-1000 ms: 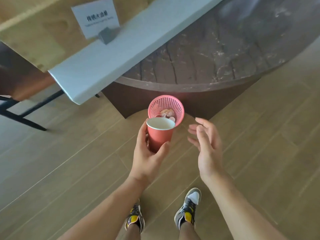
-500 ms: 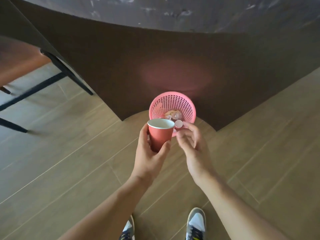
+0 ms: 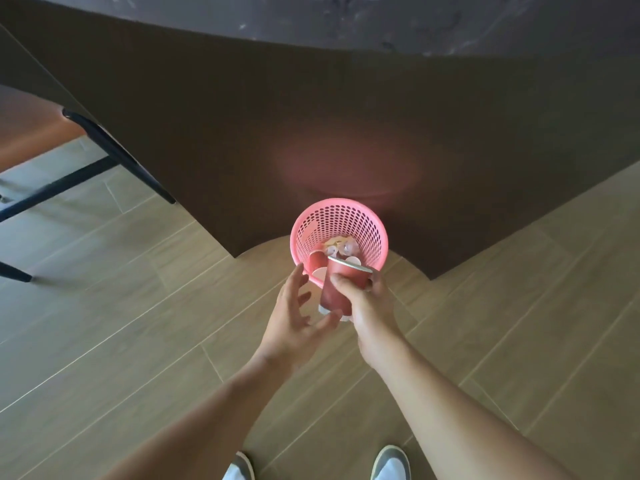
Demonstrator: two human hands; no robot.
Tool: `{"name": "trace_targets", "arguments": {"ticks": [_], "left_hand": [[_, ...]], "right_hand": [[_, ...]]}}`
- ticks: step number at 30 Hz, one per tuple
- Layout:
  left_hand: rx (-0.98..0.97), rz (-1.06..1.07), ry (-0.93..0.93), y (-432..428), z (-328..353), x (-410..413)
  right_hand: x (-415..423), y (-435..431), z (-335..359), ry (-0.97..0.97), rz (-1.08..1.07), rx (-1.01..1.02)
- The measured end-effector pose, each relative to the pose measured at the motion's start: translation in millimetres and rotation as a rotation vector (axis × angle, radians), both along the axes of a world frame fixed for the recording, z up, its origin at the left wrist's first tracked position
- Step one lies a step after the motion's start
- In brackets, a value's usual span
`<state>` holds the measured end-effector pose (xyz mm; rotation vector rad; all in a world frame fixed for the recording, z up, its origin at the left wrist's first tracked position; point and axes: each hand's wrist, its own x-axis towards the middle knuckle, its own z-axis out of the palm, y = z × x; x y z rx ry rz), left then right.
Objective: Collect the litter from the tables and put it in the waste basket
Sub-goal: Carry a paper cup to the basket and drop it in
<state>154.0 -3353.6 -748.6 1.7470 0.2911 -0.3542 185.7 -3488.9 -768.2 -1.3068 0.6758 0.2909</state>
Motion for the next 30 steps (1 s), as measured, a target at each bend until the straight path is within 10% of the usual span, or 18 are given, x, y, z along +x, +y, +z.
{"name": "trace_targets", "arguments": {"ticks": [30], "left_hand": [[0.1, 0.154, -0.165, 23, 119, -16]], "right_hand": [[-5, -42, 126, -0.221, 0.066, -0.177]]}}
